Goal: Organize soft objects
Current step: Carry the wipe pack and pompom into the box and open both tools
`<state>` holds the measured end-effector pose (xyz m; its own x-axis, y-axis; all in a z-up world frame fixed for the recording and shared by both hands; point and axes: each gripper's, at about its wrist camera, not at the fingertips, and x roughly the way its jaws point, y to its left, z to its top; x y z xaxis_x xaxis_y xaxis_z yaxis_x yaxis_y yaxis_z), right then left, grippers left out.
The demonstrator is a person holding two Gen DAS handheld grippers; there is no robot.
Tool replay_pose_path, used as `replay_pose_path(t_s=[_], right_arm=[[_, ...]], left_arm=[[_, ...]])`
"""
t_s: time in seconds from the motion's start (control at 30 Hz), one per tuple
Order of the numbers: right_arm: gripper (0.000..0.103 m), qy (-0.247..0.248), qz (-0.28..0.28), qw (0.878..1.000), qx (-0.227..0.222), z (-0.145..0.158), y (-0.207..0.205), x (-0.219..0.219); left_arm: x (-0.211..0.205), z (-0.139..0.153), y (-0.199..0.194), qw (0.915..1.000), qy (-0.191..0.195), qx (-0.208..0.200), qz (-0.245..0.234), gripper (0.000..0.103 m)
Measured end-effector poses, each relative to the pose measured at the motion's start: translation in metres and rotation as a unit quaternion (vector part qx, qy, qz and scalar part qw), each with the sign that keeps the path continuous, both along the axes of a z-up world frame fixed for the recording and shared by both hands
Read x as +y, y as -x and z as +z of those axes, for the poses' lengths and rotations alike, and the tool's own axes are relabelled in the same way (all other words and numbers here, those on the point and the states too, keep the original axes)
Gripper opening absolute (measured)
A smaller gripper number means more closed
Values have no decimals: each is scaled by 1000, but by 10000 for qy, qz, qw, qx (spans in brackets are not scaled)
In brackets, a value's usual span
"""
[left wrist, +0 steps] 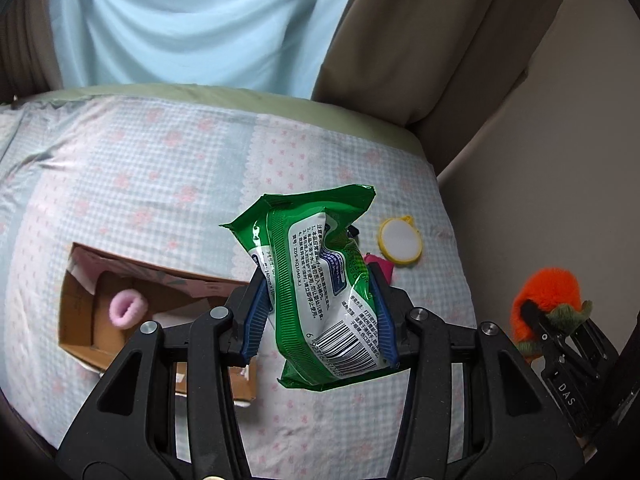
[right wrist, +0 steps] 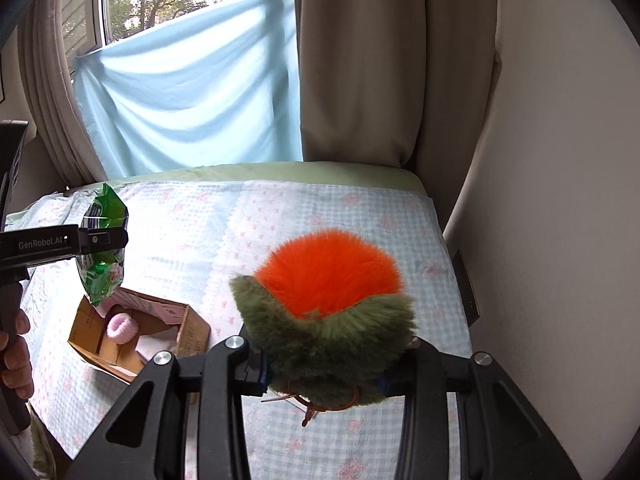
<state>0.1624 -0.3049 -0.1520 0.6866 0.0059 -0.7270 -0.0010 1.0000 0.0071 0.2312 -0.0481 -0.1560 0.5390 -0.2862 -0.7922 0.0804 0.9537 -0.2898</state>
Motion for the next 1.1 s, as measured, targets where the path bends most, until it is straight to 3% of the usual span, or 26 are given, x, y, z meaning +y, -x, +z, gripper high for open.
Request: replay_pose_path(t_s=[0.2,0.47,0.67,0.83,0.97,1.1], right_arm=[[34,-72,274,9995,-108,30,10,59],[34,-105,553,9984,-45,33,13,158],[34,-162,587,9978,268,5,4,234],[34,-239,464,9970,580,-30,-13,281],[34,-293,349,9950,887,-56,-27,305],[34,-295,252,9919,1214,-81,-43,315]], left_arm=[[66,12,30,9996,-194,-55,187,42],[165,-16,41,9984,-482,250,181,42],[228,-57,23,9962,-637,597,13,42],[256,-93,2,9925,-835,844,-277,42],[256,-115,-15,9890,-950,975,-576,42],[237,-135,-25,9818,-1315,974,-962,42]])
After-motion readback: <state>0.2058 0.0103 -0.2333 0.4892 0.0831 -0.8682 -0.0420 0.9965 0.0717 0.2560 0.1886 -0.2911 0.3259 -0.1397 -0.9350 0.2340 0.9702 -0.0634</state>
